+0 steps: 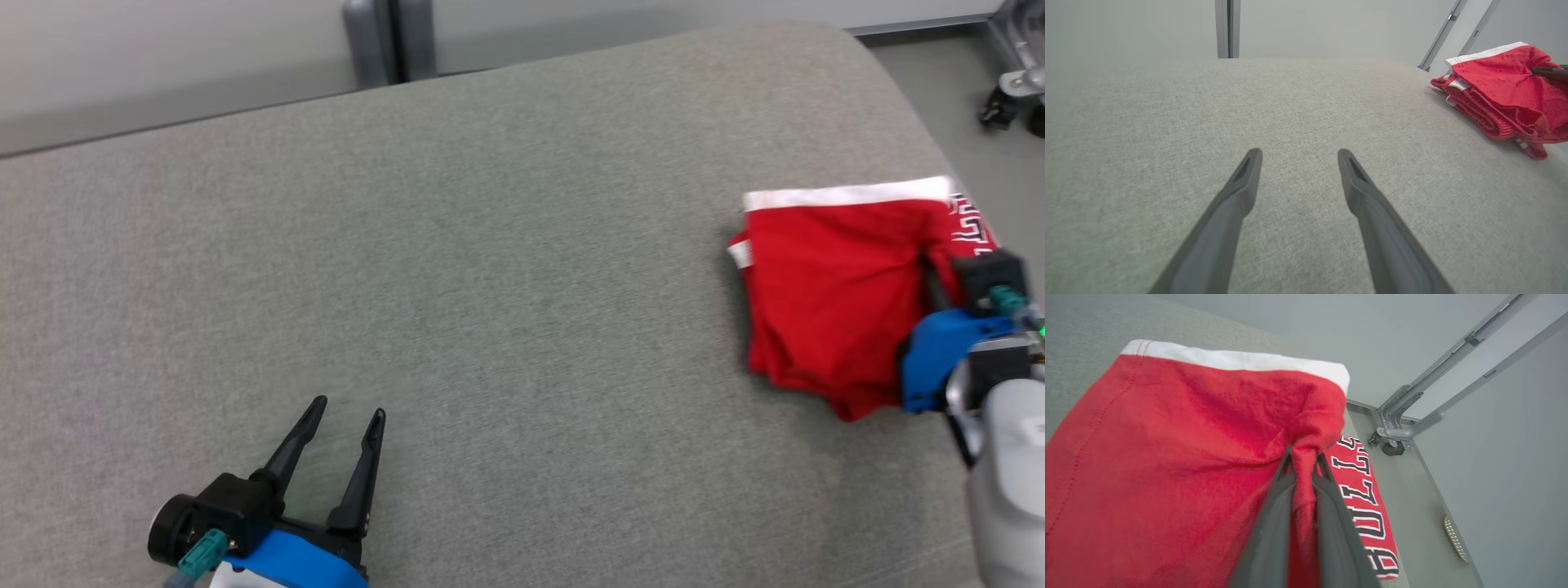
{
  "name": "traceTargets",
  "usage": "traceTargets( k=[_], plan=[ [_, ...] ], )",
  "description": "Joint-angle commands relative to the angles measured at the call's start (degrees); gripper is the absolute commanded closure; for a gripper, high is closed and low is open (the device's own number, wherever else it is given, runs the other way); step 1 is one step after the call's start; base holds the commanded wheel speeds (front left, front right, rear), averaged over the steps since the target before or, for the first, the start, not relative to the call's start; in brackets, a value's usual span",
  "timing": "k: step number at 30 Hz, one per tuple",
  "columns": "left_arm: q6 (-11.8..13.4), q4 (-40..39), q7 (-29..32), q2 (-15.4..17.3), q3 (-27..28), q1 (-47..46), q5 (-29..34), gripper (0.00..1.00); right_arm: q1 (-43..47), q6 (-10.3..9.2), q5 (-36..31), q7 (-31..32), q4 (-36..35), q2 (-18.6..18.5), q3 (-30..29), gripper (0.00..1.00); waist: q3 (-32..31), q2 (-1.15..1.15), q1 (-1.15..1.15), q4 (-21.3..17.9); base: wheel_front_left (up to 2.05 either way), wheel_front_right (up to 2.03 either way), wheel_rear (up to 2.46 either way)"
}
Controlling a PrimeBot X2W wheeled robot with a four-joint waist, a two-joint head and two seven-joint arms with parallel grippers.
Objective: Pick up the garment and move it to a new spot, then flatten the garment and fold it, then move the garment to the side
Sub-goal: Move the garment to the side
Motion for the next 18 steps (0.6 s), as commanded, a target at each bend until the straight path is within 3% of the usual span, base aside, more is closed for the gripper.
traceTargets(
  k=[1, 8, 9, 10, 11, 18],
  plan=[
    [0.09, -0.4, -0.14, 0.39, 0.44, -0.85, -0.32, 0.0, 1.05, -0.02, -1.85, 1.4, -2.47, -1.09, -3.01, 1.0, 1.8, -0.01, -0.01, 1.99, 0.0, 0.0, 0.0],
    [0.09, -1.26, -0.14, 1.99, 0.37, -1.96, -1.04, 0.0, 5.46, -0.02, -8.84, 8.45, -16.81, 2.49, -12.01, 1.0, 4.1, -0.01, -0.01, 4.06, 0.0, 0.0, 0.0],
    [0.09, -1.25, -0.13, 2.21, 0.43, -2.15, -1.12, 0.0, 5.82, -0.02, -9.45, 8.86, -18.34, 3.13, -12.84, 0.71, 4.37, -0.01, -0.01, 4.27, 0.0, 0.0, 0.0],
    [0.09, -1.28, -0.14, 2.37, 0.39, -2.37, -1.19, 0.0, 5.87, -0.03, -10.09, 9.06, -20.15, 3.58, -14.37, 0.54, 4.61, -0.01, -0.01, 4.49, 0.0, 0.0, 0.0],
    [0.09, -1.27, -0.13, 2.55, 0.4, -2.61, -1.28, 0.0, 5.87, -0.04, -11.08, 9.03, -21.72, 3.95, -15.61, 0.0, 4.84, -0.01, -0.01, 4.62, 0.0, 0.0, 0.0],
    [0.09, -0.78, -0.13, 3.13, 0.9, -2.45, -1.69, 0.0, 4.94, -0.03, -15.37, 7.98, -28.02, 6.75, -21.1, 0.0, 4.9, -0.01, -0.01, 5.08, 0.0, 0.0, 0.0]
  ],
)
